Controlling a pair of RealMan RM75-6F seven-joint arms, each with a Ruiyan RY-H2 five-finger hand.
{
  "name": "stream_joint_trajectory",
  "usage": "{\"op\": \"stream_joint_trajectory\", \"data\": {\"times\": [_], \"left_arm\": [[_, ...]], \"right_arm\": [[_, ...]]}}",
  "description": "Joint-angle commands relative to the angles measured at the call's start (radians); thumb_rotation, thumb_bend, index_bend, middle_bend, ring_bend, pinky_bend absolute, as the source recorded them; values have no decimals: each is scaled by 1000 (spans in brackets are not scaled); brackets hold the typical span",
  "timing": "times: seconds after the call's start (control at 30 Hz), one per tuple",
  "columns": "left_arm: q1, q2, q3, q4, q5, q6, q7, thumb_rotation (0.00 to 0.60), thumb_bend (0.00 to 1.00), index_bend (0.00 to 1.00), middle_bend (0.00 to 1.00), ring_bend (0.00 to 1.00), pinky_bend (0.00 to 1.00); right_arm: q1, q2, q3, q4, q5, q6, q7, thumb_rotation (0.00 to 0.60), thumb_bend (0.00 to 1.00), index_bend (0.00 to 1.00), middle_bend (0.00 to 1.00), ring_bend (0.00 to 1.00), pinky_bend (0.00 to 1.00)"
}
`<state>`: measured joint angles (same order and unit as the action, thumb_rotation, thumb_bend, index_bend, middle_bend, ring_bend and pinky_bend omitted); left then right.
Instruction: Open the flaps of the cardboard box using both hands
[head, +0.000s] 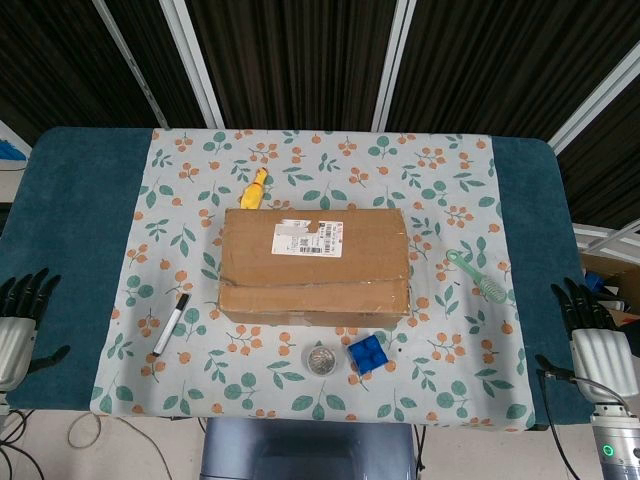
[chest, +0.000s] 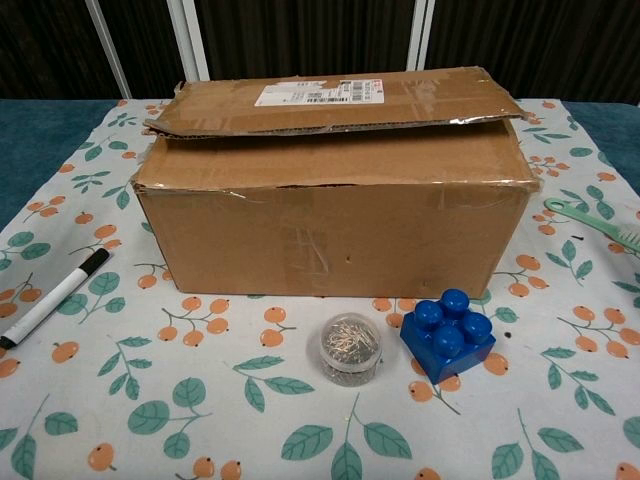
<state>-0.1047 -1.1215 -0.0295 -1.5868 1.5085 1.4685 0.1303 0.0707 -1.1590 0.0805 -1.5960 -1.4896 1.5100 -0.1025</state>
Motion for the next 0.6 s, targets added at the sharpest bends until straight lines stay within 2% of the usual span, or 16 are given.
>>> {"op": "stream_joint_trajectory", "data": {"times": [0.03,0.6], "left_arm": [[-1,0,0,1,-2,-3,1,600,0,0,0,0,0],[-4,2,3,-4,5,-4,7,600,0,0,0,0,0]], "right_arm": [[0,0,-1,0,1,-2,0,600,71,0,0,0,193],[-2,6,-5,-1,2,-9,-2,600,73,0,0,0,193]]}}
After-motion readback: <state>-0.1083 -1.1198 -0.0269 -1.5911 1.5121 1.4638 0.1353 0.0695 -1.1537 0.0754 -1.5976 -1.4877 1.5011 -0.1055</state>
